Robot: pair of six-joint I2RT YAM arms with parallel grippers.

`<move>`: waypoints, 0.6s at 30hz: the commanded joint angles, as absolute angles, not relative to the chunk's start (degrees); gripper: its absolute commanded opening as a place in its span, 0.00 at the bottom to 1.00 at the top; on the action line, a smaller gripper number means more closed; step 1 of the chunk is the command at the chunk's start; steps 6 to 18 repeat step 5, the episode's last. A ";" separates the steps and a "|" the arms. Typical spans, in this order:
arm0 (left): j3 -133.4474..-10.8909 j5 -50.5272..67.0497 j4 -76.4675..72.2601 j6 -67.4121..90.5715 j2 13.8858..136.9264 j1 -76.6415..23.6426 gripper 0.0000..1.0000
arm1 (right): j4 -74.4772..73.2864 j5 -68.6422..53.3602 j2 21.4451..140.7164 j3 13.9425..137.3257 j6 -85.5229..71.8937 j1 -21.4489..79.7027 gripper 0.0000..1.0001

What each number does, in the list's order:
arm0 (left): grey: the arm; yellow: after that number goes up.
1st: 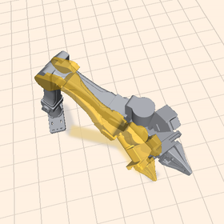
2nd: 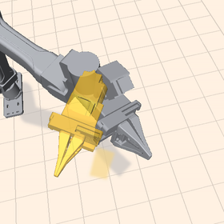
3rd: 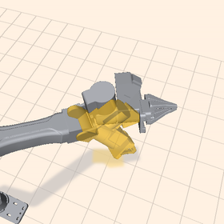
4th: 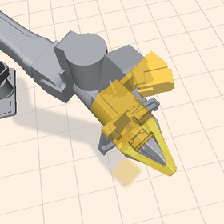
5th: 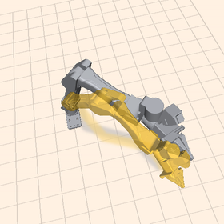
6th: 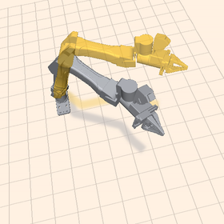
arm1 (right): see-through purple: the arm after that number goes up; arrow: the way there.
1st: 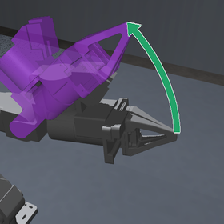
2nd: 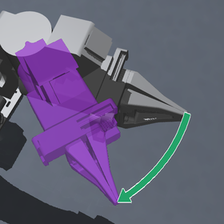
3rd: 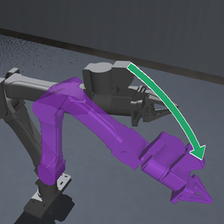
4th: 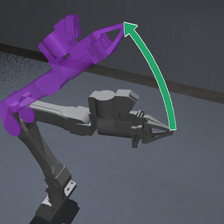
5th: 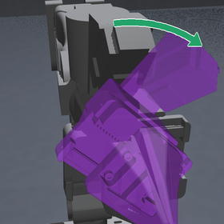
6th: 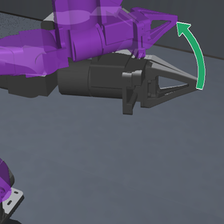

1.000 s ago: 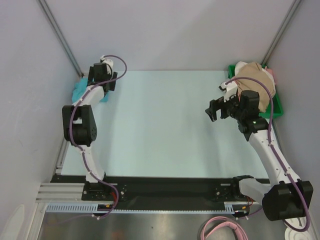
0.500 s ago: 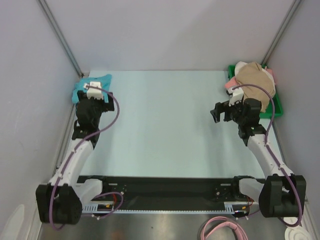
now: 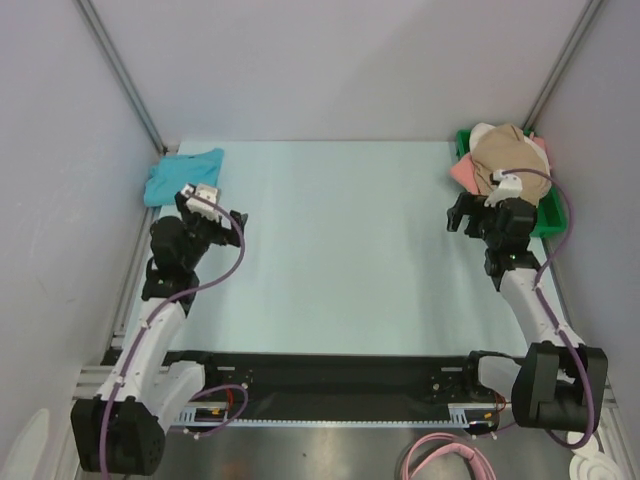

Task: Fold and stack the t-shirts
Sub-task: Reset both grippers

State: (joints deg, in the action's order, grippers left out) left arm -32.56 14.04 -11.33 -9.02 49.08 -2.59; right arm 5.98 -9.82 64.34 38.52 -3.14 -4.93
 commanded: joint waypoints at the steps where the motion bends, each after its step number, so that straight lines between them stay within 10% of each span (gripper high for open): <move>1: -46.38 28.38 6.91 -10.29 52.81 -2.37 1.00 | 2.46 -5.09 63.73 43.33 -8.00 -6.76 1.00; 18: -47.47 21.56 7.41 -4.75 49.67 -1.93 1.00 | 6.06 -8.00 60.04 40.78 -6.42 -8.35 1.00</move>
